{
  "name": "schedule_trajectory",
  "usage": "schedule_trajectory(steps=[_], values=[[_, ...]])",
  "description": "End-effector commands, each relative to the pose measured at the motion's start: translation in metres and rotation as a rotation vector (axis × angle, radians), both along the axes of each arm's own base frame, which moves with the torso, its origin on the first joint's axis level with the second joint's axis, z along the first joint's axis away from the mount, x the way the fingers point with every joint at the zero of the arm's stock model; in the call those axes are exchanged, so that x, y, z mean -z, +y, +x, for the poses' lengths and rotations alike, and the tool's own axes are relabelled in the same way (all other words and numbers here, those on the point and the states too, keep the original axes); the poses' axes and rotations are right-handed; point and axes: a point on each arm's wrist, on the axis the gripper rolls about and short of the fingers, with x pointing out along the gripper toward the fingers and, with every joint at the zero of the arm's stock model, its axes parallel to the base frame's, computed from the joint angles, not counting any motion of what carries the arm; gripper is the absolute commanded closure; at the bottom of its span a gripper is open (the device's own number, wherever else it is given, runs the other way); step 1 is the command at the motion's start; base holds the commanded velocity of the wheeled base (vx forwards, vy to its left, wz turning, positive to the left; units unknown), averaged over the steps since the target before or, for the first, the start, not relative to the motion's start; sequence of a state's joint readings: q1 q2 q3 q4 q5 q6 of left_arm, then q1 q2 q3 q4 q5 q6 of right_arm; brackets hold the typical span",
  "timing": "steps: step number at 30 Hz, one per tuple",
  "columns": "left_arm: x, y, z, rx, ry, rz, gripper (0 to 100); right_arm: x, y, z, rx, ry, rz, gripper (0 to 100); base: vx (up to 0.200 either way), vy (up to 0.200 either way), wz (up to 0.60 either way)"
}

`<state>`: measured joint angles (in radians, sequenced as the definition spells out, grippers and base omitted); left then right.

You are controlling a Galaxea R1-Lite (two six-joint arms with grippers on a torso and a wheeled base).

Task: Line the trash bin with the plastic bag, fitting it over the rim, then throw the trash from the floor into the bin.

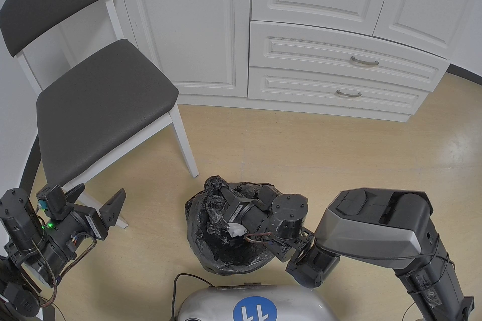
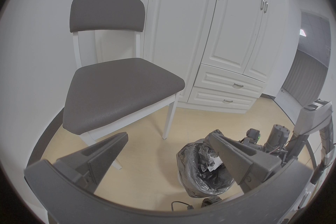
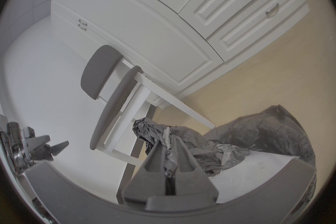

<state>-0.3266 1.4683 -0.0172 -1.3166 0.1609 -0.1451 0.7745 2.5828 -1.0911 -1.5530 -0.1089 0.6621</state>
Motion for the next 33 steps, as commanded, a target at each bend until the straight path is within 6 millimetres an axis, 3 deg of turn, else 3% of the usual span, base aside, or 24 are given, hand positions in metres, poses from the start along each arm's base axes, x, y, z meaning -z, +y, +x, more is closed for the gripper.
schedule_trajectory(steps=[1,6,9,16,21,28,29,33], values=[[0.003,0.001,-0.003,0.000,0.017,0.005,0,0.010,0.004,-0.007,-0.009,0.009,-0.011,100,0.000,0.000,0.00],[0.003,0.001,-0.003,0.001,0.017,0.005,0,-0.014,0.021,-0.035,-0.075,-0.013,0.008,100,0.000,0.000,0.00],[0.003,0.001,-0.003,0.000,0.015,0.005,0,-0.008,0.025,-0.039,-0.088,-0.002,0.000,100,0.000,0.000,0.00],[0.004,0.001,-0.003,0.000,0.018,0.005,0,0.030,0.007,-0.012,-0.028,0.038,-0.048,100,0.000,0.000,0.00],[0.003,0.001,-0.003,0.001,0.017,0.005,0,0.037,-0.010,0.007,0.026,0.044,-0.056,100,0.000,0.000,0.00],[0.003,0.001,-0.003,-0.002,0.015,0.003,0,0.043,-0.013,0.006,0.026,0.045,-0.089,100,0.000,0.000,0.00],[0.003,0.001,-0.003,-0.002,0.015,0.005,0,0.042,-0.013,0.006,0.026,0.041,-0.091,0,0.000,0.000,0.00],[0.003,0.001,-0.003,-0.002,0.015,0.005,0,0.035,-0.015,0.006,0.031,0.029,-0.092,0,0.000,0.000,0.00]])
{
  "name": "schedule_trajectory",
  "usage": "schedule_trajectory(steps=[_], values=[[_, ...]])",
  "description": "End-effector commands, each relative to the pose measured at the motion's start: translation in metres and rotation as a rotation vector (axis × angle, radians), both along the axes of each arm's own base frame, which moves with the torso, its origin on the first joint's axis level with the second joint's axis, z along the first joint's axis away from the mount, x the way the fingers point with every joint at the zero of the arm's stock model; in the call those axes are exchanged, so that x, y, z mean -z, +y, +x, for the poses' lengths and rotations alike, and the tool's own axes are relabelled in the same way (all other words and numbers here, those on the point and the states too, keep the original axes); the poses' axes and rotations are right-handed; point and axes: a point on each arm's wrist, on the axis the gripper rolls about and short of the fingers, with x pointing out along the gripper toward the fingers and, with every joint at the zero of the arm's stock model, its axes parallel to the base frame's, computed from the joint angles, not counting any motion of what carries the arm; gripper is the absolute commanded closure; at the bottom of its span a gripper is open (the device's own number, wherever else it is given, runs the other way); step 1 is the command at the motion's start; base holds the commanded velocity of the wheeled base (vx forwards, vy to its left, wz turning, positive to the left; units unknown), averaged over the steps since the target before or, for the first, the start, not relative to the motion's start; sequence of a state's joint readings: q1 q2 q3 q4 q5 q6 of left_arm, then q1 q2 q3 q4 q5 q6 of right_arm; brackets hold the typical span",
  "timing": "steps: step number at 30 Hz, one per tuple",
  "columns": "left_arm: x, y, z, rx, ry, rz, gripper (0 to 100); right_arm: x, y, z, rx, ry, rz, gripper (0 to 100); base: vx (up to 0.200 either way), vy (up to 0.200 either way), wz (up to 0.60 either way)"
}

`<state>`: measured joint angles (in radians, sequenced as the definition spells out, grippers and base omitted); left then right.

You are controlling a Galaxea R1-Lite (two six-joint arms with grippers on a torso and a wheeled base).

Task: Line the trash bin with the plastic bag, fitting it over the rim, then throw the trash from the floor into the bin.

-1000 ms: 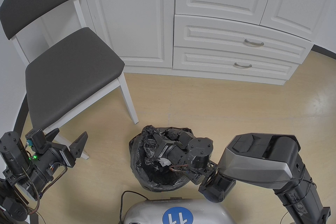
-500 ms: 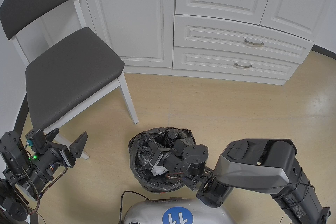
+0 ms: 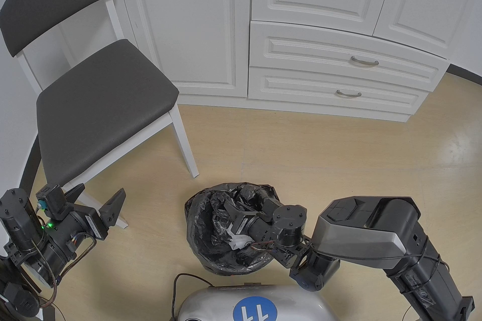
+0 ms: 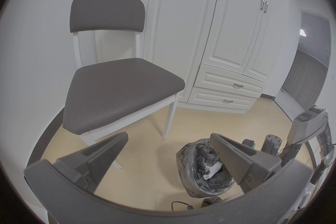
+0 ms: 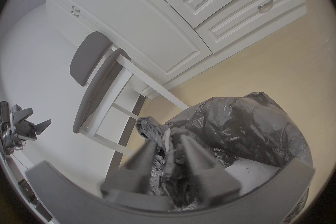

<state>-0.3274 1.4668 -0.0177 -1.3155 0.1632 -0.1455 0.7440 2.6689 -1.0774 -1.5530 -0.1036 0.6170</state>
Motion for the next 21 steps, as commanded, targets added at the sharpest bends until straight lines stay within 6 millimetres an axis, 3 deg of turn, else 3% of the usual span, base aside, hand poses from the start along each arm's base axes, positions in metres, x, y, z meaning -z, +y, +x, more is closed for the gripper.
schedule_trajectory(steps=[1,5,9,10,12,13,14,18,21], values=[[0.004,0.001,-0.003,0.001,0.017,0.006,0,-0.008,-0.003,0.000,0.005,-0.019,0.011,0,0.000,0.000,0.00],[0.004,0.001,-0.003,0.001,0.017,0.006,0,-0.028,-0.009,-0.007,-0.003,-0.049,-0.011,0,0.000,0.000,0.00],[0.003,0.001,-0.003,0.004,0.016,0.003,0,-0.069,-0.028,-0.021,-0.059,-0.139,-0.087,0,0.000,0.000,0.00],[0.003,0.001,-0.003,0.004,0.016,0.003,0,-0.069,-0.028,-0.021,-0.059,-0.139,-0.087,0,0.000,0.000,0.00],[0.002,0.001,-0.004,0.001,0.009,0.003,0,-0.104,-0.060,-0.030,-0.040,-0.275,-0.231,0,0.000,0.000,0.00],[0.002,0.001,-0.004,0.001,0.007,0.002,0,-0.105,-0.062,-0.031,-0.037,-0.282,-0.240,0,0.000,0.000,0.00],[-0.002,0.002,-0.007,0.006,-0.013,-0.006,0,-0.120,-0.087,-0.037,-0.006,-0.316,-0.374,0,0.000,0.000,0.00],[-0.009,0.001,-0.016,0.030,-0.053,-0.005,0,-0.151,-0.147,-0.065,0.065,-0.261,-0.688,0,0.000,0.000,0.00],[-0.011,0.003,-0.024,0.036,-0.058,0.059,0,-0.177,-0.171,-0.091,0.163,-0.207,-0.758,0,0.000,0.000,0.00]])
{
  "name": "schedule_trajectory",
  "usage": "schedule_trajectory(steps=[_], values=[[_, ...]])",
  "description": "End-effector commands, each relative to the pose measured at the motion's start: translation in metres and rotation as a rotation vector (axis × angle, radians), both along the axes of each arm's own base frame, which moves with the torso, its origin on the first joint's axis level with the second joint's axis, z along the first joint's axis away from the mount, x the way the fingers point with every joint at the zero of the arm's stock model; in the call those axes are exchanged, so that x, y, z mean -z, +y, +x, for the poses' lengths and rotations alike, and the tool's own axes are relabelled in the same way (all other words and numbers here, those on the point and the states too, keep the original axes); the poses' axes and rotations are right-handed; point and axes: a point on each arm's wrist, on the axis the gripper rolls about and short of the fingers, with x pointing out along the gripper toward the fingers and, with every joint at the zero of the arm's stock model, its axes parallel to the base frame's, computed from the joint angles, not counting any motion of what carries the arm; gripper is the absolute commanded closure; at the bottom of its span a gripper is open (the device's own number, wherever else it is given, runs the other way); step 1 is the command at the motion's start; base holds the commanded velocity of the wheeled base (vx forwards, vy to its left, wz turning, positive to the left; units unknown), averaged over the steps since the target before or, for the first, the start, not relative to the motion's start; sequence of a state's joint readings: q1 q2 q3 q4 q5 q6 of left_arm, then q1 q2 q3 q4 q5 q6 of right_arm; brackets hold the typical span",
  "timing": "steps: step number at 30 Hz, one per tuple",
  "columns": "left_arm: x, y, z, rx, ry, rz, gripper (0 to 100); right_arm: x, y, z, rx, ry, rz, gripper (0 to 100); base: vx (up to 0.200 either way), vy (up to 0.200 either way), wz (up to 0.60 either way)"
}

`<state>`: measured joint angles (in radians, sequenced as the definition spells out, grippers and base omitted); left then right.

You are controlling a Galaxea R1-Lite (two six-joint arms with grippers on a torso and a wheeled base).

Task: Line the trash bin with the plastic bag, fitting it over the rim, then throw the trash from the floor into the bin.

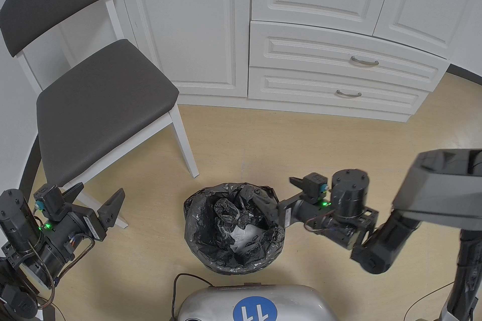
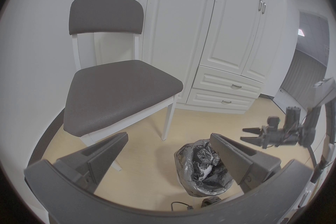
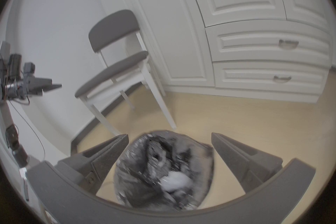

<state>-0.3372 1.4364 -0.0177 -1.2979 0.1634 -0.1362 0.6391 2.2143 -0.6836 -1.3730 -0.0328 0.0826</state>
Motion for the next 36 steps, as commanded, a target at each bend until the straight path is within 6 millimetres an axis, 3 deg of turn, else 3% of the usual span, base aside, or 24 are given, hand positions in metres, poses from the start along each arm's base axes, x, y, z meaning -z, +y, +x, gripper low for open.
schedule_trajectory(steps=[1,5,10,14,15,16,17,18,21,22,25,26,30,32,36], values=[[-0.012,0.006,-0.024,0.022,-0.067,0.101,0,-0.100,-0.104,-0.077,0.270,-0.049,-0.248,0,0.000,0.000,0.00],[-0.028,0.016,-0.038,-0.053,-0.151,0.145,0,-0.136,-0.137,-0.131,0.387,-0.094,-0.231,0,0.000,0.000,0.00],[-0.054,0.027,-0.059,-0.152,-0.229,0.119,0,-0.161,-0.188,-0.190,0.582,-0.190,-0.160,0,0.000,0.000,0.00],[-0.075,0.039,-0.087,-0.195,-0.268,0.106,0,-0.168,-0.210,-0.237,0.670,-0.303,-0.030,0,0.000,0.000,0.00],[-0.076,0.039,-0.088,-0.197,-0.268,0.106,0,-0.168,-0.210,-0.239,0.672,-0.307,-0.022,0,0.000,0.000,0.00],[-0.080,0.044,-0.103,-0.214,-0.267,0.109,0,-0.164,-0.216,-0.262,0.687,-0.361,0.052,0,0.000,0.000,0.00],[-0.081,0.045,-0.106,-0.218,-0.269,0.109,0,-0.163,-0.217,-0.265,0.691,-0.369,0.059,0,0.000,0.000,0.00],[-0.081,0.049,-0.118,-0.250,-0.268,0.113,0,-0.154,-0.221,-0.281,0.710,-0.411,0.082,0,0.000,0.000,0.00],[-0.080,0.052,-0.131,-0.275,-0.288,0.110,0,-0.143,-0.222,-0.295,0.715,-0.450,0.105,0,0.000,0.000,0.00],[-0.076,0.054,-0.142,-0.292,-0.308,0.106,0,-0.129,-0.223,-0.307,0.720,-0.483,0.139,0,0.000,0.000,0.00],[-0.070,0.056,-0.152,-0.313,-0.324,0.104,0,-0.113,-0.222,-0.317,0.726,-0.519,0.150,0,0.000,0.000,0.00],[-0.062,0.057,-0.161,-0.330,-0.325,0.106,0,-0.098,-0.221,-0.324,0.721,-0.555,0.155,0,0.000,0.000,0.00],[-0.051,0.058,-0.171,-0.357,-0.321,0.112,0,-0.079,-0.219,-0.330,0.690,-0.586,0.174,0,0.000,0.000,0.00],[-0.040,0.058,-0.178,-0.378,-0.319,0.119,0,-0.063,-0.218,-0.323,0.642,-0.525,0.206,0,0.000,0.000,0.00],[-0.028,0.056,-0.184,-0.384,-0.335,0.120,0,-0.055,-0.217,-0.320,0.635,-0.449,0.193,0,0.000,0.000,0.00]])
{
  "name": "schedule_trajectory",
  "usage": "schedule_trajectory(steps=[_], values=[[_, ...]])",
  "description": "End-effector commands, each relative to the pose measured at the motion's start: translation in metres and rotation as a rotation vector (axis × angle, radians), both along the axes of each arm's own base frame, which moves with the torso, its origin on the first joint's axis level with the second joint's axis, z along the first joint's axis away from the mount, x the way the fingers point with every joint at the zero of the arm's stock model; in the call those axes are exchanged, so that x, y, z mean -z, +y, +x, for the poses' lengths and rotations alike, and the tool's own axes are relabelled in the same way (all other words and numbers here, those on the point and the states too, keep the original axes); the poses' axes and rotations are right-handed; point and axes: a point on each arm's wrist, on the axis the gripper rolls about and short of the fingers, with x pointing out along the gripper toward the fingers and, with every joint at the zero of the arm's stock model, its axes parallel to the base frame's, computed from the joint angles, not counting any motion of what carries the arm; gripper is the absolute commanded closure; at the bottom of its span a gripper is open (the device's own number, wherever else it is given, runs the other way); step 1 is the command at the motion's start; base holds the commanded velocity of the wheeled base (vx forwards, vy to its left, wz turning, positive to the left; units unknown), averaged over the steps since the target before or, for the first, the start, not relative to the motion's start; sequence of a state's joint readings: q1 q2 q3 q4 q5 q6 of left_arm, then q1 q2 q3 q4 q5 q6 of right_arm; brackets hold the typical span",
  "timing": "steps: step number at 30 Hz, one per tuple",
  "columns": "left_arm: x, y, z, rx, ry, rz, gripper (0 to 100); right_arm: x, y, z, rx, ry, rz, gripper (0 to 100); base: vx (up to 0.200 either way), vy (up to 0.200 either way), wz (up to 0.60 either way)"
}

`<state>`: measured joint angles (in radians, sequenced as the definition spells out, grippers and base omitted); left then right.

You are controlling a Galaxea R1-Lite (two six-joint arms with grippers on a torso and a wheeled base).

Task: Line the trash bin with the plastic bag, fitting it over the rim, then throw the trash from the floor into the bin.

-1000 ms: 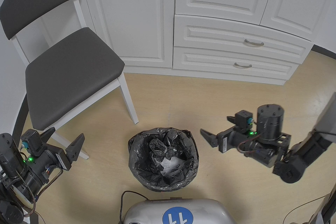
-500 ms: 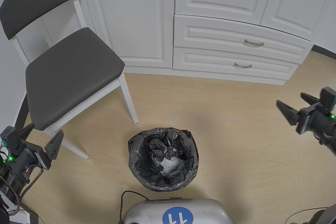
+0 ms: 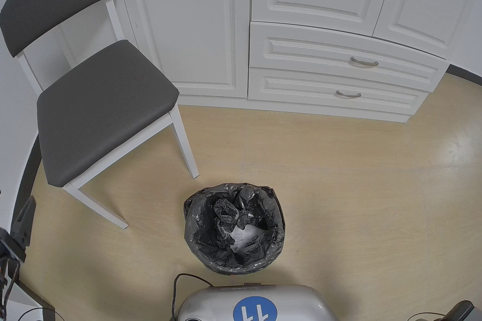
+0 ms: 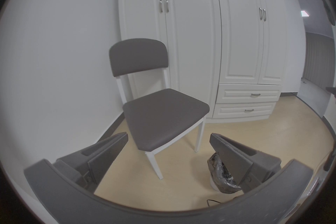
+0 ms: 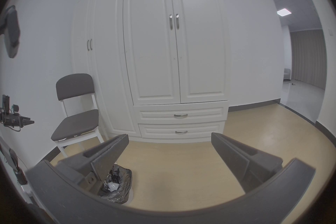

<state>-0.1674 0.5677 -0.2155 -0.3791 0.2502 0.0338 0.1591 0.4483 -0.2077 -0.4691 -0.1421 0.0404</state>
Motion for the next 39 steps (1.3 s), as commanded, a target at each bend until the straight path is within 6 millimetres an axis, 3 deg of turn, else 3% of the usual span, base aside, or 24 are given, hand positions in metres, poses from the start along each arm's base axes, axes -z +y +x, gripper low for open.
schedule_trajectory(steps=[1,7,13,20,25,32,39], values=[[0.033,0.006,-0.073,-0.127,-0.194,0.001,0,0.086,-0.001,-0.043,0.049,-0.006,0.048,0,0.000,0.000,0.00],[0.066,0.006,-0.069,-0.164,-0.134,-0.027,0,0.102,-0.001,-0.040,0.058,0.149,0.009,0,0.000,0.000,0.00],[0.092,0.006,-0.062,-0.167,-0.041,-0.052,0,0.103,0.002,-0.040,-0.034,0.159,-0.051,0,0.000,0.000,0.00],[0.093,0.006,-0.063,-0.153,-0.037,-0.103,0,0.103,0.002,-0.040,-0.027,0.160,-0.064,0,0.000,0.000,0.00],[0.094,0.005,-0.062,-0.122,-0.034,-0.100,0,0.103,-0.001,-0.040,0.098,0.169,-0.029,0,0.000,0.000,0.00],[0.095,0.002,-0.062,0.018,-0.018,-0.093,0,0.103,0.002,-0.040,-0.036,0.166,-0.024,0,0.000,0.000,0.00],[0.095,0.002,-0.062,0.027,-0.017,-0.088,0,0.103,0.001,-0.040,0.003,0.165,-0.018,0,0.000,0.000,0.00]])
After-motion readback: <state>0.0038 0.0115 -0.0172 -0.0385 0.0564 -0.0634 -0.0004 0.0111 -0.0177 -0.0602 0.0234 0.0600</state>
